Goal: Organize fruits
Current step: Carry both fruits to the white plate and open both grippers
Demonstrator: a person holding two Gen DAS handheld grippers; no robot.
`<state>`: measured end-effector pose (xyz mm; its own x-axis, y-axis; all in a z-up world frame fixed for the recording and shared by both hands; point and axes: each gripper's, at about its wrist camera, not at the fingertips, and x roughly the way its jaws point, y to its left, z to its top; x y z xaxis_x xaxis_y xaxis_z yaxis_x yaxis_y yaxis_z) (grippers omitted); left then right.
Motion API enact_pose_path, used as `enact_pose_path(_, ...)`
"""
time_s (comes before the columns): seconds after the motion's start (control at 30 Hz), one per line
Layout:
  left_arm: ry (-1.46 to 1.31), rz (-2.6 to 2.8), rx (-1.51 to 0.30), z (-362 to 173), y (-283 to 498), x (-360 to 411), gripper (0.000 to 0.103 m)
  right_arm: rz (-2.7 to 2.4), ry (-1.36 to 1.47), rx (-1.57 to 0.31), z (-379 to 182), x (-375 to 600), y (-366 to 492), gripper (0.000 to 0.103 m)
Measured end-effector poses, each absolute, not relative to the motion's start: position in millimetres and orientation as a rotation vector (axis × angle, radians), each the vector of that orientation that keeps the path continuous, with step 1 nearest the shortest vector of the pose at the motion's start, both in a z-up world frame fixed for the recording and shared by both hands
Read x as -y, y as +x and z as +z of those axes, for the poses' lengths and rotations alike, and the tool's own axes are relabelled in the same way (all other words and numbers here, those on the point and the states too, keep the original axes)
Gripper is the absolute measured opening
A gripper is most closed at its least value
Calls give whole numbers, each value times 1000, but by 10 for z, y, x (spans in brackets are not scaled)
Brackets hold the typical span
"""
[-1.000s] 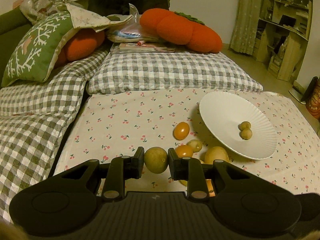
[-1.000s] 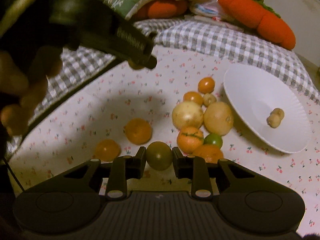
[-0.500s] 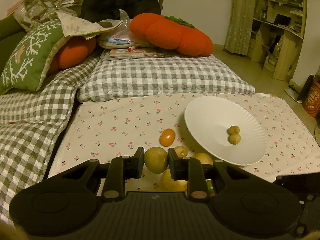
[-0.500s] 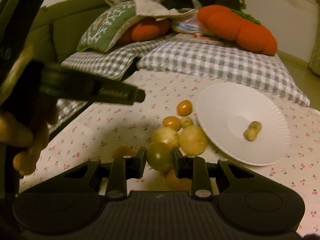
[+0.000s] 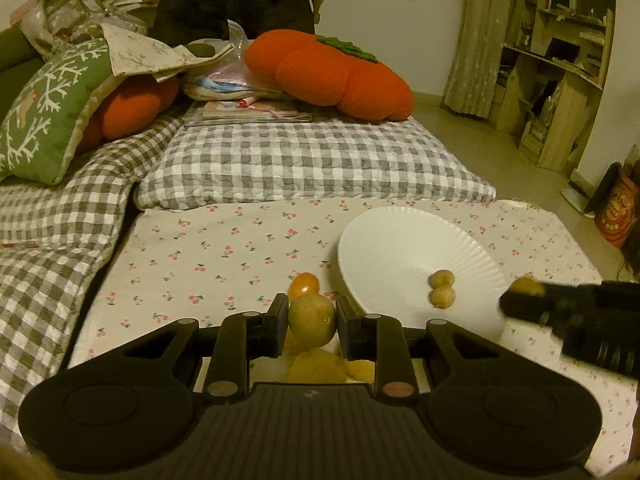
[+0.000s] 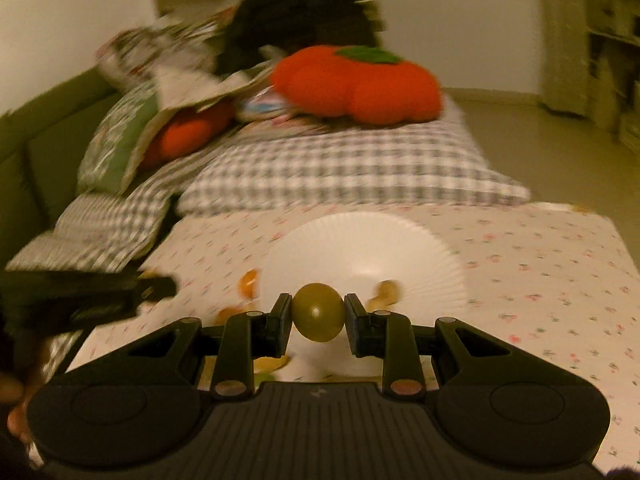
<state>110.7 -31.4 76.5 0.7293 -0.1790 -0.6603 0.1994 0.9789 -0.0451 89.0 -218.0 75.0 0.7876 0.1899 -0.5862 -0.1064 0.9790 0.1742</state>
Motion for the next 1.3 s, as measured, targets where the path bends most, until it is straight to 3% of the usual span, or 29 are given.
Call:
enact_pose_path(0.87, 68, -351, -810, 288, 1412, 936, 14, 102, 248, -853, 281, 2317, 1205, 25)
enact_pose_path(1.3, 96, -366, -792, 202, 1475, 957, 15, 82, 275, -871, 165, 2307, 1294, 27)
